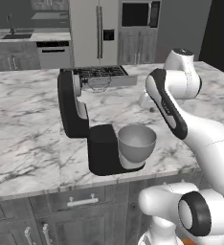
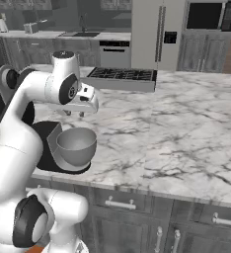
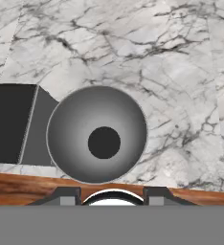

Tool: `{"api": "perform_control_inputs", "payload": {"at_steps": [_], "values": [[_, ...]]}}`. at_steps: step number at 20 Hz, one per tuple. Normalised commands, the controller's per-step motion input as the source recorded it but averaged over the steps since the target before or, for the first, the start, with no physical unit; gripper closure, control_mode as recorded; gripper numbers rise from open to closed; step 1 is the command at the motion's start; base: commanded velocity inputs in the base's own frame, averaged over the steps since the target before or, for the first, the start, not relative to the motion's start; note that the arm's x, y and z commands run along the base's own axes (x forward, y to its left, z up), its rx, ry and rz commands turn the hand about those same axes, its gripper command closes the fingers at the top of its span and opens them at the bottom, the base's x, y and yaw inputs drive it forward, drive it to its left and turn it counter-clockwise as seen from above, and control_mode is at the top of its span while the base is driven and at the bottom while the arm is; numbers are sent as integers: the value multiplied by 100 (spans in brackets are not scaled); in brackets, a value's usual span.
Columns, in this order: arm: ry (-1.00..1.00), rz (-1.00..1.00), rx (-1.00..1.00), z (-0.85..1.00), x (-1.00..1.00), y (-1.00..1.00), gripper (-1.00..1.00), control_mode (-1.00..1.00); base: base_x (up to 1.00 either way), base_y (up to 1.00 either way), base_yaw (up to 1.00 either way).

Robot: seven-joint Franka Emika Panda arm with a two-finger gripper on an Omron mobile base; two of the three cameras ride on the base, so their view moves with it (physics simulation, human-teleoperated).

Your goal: Close the stand mixer head.

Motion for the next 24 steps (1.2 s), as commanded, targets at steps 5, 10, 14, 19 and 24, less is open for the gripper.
{"api": "perform_control_inputs", "payload": {"at_steps": [5, 10, 14, 19, 24], "values": [[0, 0, 0, 1, -23, 20, -100, -100, 0, 0, 0], [0, 3, 0, 30, -38, 70, -100, -100, 0, 0, 0], [-4, 5, -6, 48, -54, 93, -100, -100, 0, 0, 0], [-5, 1, -15, 38, -45, 100, -100, -100, 0, 0, 0], [-3, 0, -25, 6, -10, 100, -100, -100, 0, 0, 0]]}}
